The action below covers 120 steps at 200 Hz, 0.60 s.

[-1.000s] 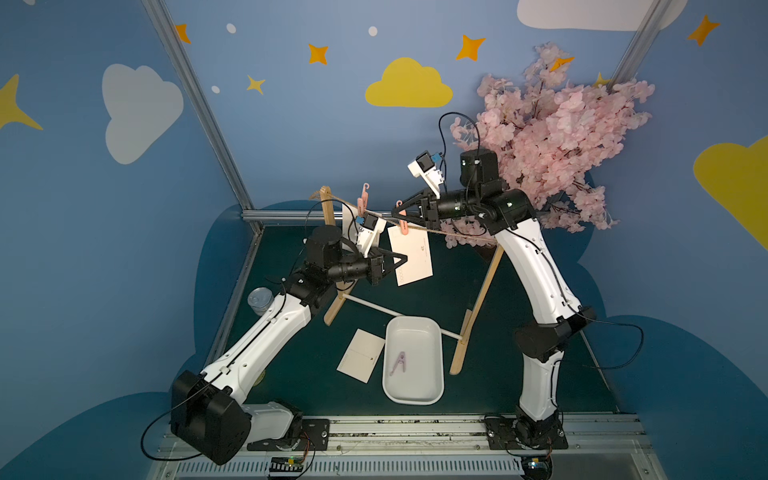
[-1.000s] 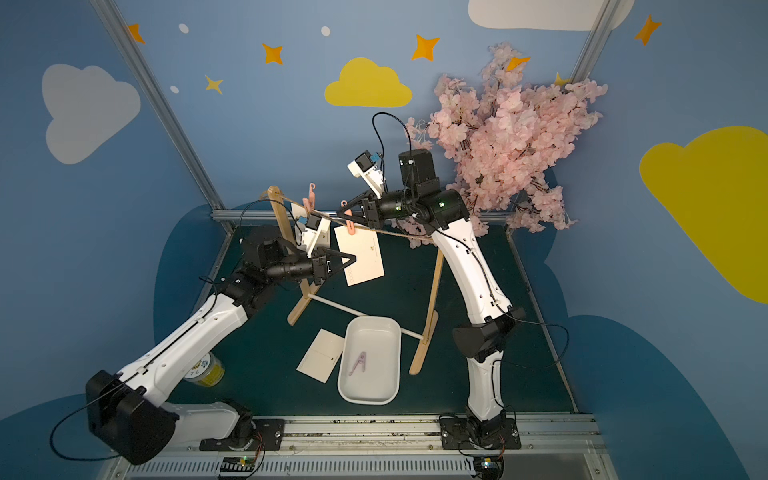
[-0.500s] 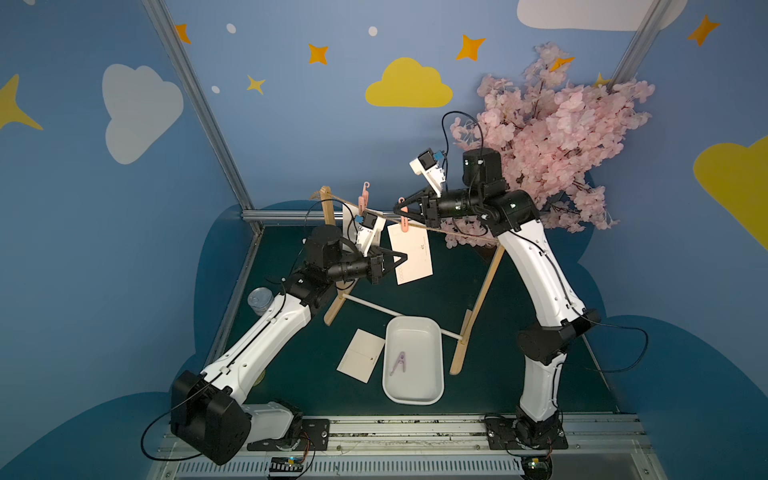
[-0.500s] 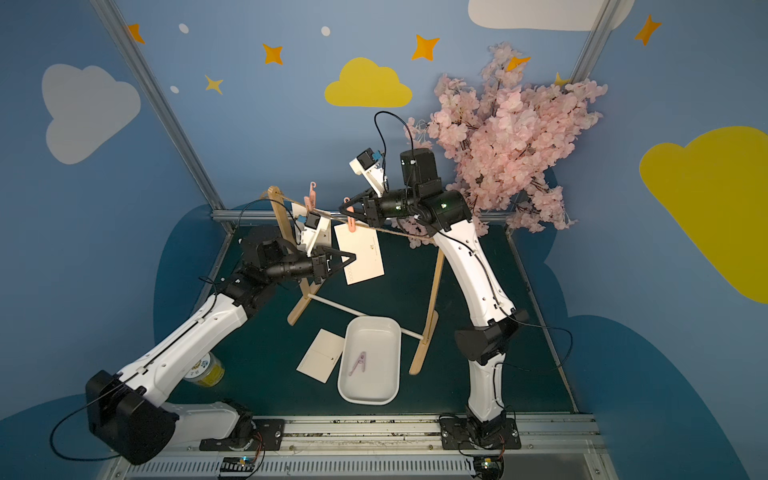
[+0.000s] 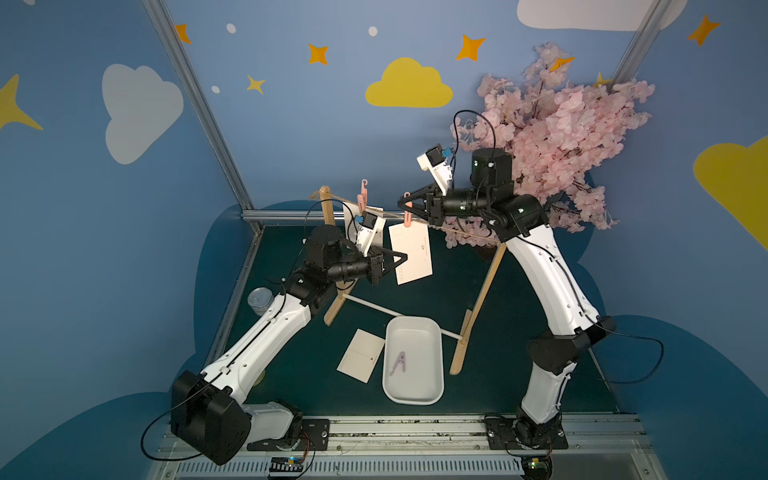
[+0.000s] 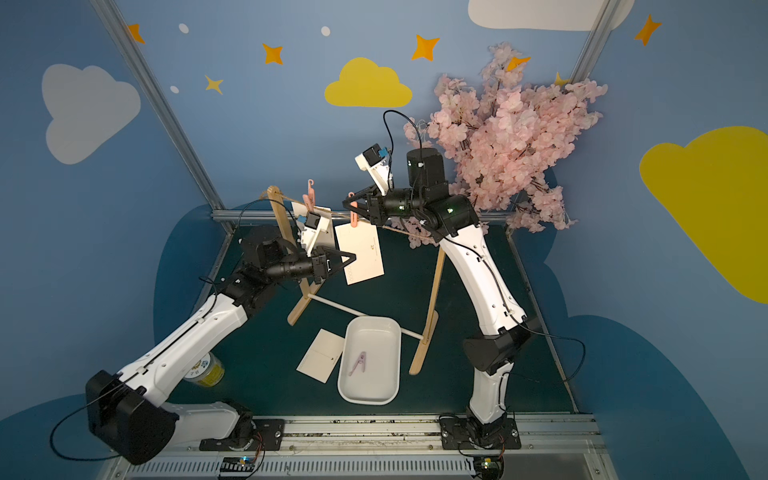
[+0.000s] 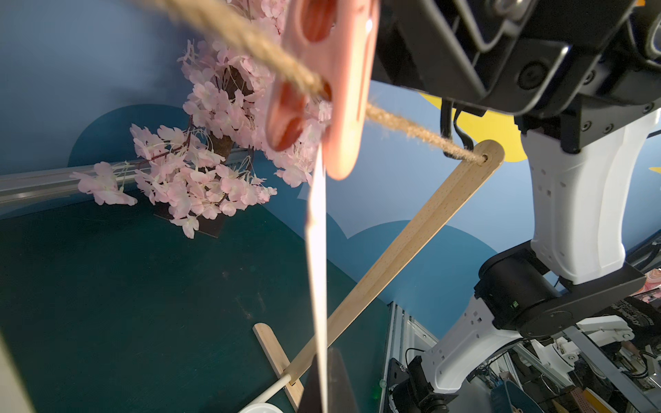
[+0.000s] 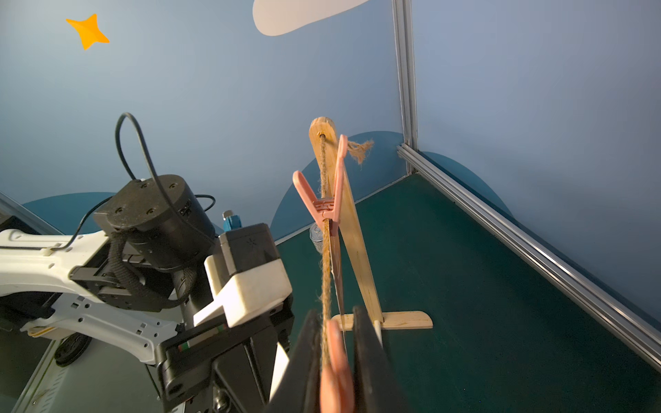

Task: Remove the postcards from the strings
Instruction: Remove the clamp from the clothesline.

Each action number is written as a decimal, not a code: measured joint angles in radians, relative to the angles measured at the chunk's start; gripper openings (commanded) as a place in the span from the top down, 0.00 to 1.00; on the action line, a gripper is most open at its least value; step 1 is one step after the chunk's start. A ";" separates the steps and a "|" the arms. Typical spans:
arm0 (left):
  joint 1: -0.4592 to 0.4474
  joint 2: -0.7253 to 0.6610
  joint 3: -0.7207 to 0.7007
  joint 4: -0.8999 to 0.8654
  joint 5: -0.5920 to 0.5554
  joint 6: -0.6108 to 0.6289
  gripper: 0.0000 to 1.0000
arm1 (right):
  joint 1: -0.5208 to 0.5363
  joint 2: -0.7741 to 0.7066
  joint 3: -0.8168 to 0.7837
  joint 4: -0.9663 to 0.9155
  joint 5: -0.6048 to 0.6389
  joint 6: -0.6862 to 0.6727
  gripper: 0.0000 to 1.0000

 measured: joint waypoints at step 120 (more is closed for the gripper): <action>-0.001 0.000 -0.011 0.000 0.000 -0.006 0.97 | 0.000 -0.085 -0.109 0.108 0.074 0.030 1.00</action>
